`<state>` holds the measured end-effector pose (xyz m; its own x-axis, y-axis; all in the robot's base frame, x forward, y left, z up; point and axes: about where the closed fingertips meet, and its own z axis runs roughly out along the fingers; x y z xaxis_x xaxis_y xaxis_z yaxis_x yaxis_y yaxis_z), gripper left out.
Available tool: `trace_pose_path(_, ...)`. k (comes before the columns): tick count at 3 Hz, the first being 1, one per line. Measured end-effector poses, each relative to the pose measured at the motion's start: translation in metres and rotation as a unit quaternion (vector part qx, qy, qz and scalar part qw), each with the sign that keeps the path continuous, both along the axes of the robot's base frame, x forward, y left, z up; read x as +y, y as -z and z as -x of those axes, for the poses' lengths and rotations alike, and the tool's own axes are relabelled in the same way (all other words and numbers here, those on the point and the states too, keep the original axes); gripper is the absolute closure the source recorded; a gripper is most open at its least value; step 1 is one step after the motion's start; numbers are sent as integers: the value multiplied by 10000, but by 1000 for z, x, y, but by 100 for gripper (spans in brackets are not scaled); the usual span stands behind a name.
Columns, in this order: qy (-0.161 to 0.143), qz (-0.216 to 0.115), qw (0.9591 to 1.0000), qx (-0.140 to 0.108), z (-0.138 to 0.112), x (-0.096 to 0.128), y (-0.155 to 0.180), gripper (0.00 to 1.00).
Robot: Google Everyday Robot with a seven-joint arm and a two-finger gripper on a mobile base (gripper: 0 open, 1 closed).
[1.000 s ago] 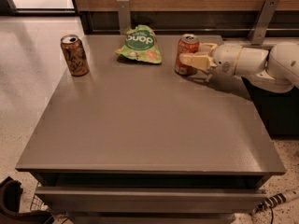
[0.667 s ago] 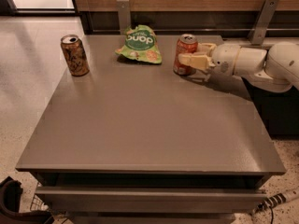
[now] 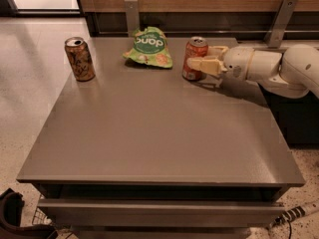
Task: Move coke can near green rice chip bag
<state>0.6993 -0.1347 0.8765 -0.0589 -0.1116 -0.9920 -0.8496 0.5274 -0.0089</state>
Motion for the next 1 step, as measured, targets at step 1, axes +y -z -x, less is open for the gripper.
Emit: trace_pose_path(1, -24, -4, 10000, 1, 0, 3, 0, 0)
